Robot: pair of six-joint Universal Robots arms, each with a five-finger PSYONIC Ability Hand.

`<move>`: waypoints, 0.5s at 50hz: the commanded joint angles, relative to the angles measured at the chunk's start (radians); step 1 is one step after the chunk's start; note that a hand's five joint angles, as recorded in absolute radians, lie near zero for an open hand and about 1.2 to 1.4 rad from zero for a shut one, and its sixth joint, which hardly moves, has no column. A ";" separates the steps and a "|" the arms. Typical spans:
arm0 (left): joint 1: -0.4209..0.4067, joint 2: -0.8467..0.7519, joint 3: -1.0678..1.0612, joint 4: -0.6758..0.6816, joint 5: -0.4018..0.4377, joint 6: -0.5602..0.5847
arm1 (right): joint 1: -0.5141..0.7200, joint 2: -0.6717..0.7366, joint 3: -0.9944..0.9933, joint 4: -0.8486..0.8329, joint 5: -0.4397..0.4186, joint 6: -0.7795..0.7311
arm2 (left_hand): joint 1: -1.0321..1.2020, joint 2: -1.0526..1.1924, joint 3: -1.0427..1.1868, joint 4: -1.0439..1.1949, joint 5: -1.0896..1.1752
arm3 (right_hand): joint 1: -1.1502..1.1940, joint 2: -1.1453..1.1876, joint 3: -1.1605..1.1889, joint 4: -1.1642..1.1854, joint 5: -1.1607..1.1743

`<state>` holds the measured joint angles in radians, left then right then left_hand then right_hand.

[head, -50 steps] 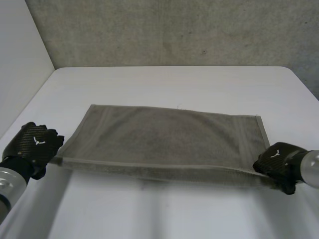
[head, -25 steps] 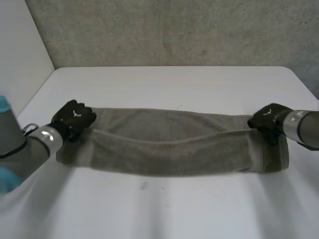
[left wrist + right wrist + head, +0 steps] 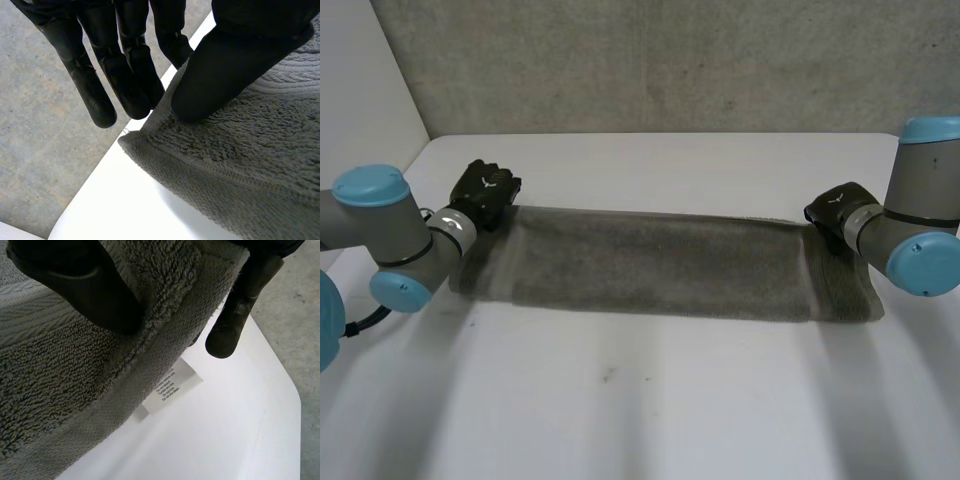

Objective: Fold the towel.

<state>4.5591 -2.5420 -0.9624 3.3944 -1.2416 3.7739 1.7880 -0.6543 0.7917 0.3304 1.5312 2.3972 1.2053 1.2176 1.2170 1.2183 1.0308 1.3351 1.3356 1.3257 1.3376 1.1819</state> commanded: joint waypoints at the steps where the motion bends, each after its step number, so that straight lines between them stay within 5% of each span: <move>1: -0.006 -0.029 0.047 0.002 -0.006 -0.026 | 0.001 0.041 -0.057 -0.004 0.013 0.000 | 0.191 0.179 0.179 0.178 0.191 | 0.061 0.061 0.071 0.059 0.040; 9: -0.022 -0.069 0.099 0.002 -0.002 -0.033 | 0.001 0.081 -0.103 -0.005 0.029 0.000 | 0.191 0.179 0.179 0.178 0.191 | 0.061 0.061 0.071 0.059 0.040; 11: -0.025 -0.078 0.103 0.002 0.004 -0.031 | 0.001 0.084 -0.111 -0.013 0.030 0.002 | 0.191 0.179 0.179 0.178 0.191 | -0.111 -0.111 -0.102 -0.113 -0.132; 13: -0.025 -0.080 0.105 0.002 0.004 -0.031 | 0.011 0.085 -0.114 -0.037 0.041 0.002 | 0.133 0.121 0.122 0.120 0.133 | -1.161 -1.161 -1.151 -1.163 -1.182; 14: -0.025 -0.080 0.105 0.002 0.001 -0.031 | 0.011 0.085 -0.114 -0.037 0.041 0.002 | -0.390 -0.403 -0.402 -0.403 -0.391 | -1.161 -1.161 -1.151 -1.163 -1.182; 15: -0.025 -0.080 0.105 0.002 0.001 -0.031 | 0.017 0.084 -0.115 -0.051 0.055 0.002 | -0.396 -0.408 -0.407 -0.409 -0.396 | -1.161 -1.161 -1.151 -1.163 -1.182; 16: -0.025 -0.078 0.105 0.000 -0.005 -0.031 | 0.019 0.078 -0.117 -0.066 0.069 0.002 | -0.904 -0.917 -0.916 -0.917 -0.904 | -1.161 -1.161 -1.151 -1.163 -1.182; 17: -0.025 -0.072 0.100 0.000 -0.004 -0.029 | 0.019 0.078 -0.117 -0.067 0.069 0.002 | -1.031 -1.043 -1.042 -1.044 -1.031 | -1.161 -1.161 -1.151 -1.163 -1.182; 25: -0.025 0.003 0.048 -0.007 -0.010 -0.033 | 0.021 -0.001 -0.137 -0.103 0.093 0.036 | -1.030 -1.042 -1.042 -1.043 -1.030 | -1.161 -1.161 -1.151 -1.163 -1.182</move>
<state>4.5341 -2.6051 -0.8678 3.3916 -1.2469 3.7431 1.8073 -0.5975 0.6653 0.2472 1.6120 2.4044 0.2064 0.2014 0.2033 0.2029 0.0487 0.2358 0.2418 0.2454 0.2592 0.0610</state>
